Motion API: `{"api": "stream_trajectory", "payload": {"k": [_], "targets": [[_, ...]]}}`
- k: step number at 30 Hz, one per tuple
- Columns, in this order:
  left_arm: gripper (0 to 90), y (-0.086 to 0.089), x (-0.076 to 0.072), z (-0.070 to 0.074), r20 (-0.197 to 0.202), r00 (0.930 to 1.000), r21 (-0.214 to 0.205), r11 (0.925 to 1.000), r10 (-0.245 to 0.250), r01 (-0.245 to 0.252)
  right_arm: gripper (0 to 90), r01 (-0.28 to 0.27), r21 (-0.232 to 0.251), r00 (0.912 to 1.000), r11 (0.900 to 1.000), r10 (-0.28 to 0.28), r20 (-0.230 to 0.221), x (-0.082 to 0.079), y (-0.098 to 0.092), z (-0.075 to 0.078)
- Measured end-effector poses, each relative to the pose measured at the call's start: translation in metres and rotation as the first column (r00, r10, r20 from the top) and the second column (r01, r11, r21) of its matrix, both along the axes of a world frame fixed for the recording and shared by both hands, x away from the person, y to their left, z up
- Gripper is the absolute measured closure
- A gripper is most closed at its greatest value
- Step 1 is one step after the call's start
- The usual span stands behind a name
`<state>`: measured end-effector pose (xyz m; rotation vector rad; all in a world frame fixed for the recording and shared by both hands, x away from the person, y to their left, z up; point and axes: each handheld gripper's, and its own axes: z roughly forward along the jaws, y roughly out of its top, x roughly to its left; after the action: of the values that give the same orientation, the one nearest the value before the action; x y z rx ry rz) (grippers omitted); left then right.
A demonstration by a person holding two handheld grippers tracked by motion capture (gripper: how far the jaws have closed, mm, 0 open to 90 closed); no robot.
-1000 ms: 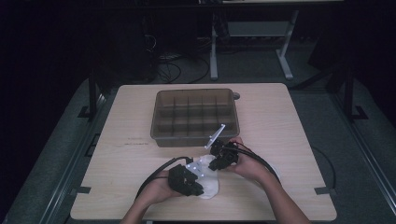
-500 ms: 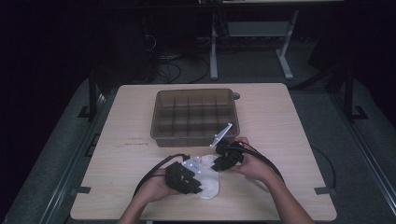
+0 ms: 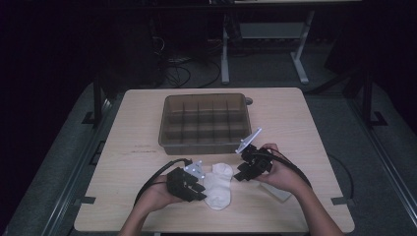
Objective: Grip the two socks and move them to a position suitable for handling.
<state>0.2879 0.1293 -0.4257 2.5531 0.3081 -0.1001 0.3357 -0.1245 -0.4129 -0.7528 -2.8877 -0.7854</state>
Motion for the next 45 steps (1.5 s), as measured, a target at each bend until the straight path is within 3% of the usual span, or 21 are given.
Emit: {"api": "stream_trajectory", "payload": {"k": [11,22,35,45], "targets": [[67.8,0.009,0.002,0.001,-0.001,0.9996,0.001,0.9996,0.028,-0.028,57.7,0.078,-0.01,0.9969,0.9969,-0.078,0.004,-0.011,-0.047,0.009],[67.2,0.022,0.006,0.0,-0.004,0.9978,0.004,0.9978,0.067,-0.067,55.0,0.133,-0.021,0.9911,0.991,-0.133,-0.006,-0.019,-0.079,0.003],[66.3,0.031,0.008,-0.002,-0.008,0.9952,-0.001,0.9952,0.098,-0.098,51.6,0.183,-0.04,0.9831,0.9823,-0.183,-0.002,-0.027,-0.104,0.0],[65.7,0.039,0.009,0.0,-0.006,0.9923,-0.015,0.9921,0.124,-0.124,49.8,0.217,-0.073,0.9757,0.9734,-0.219,-0.014,-0.03,-0.119,-0.012]]}}
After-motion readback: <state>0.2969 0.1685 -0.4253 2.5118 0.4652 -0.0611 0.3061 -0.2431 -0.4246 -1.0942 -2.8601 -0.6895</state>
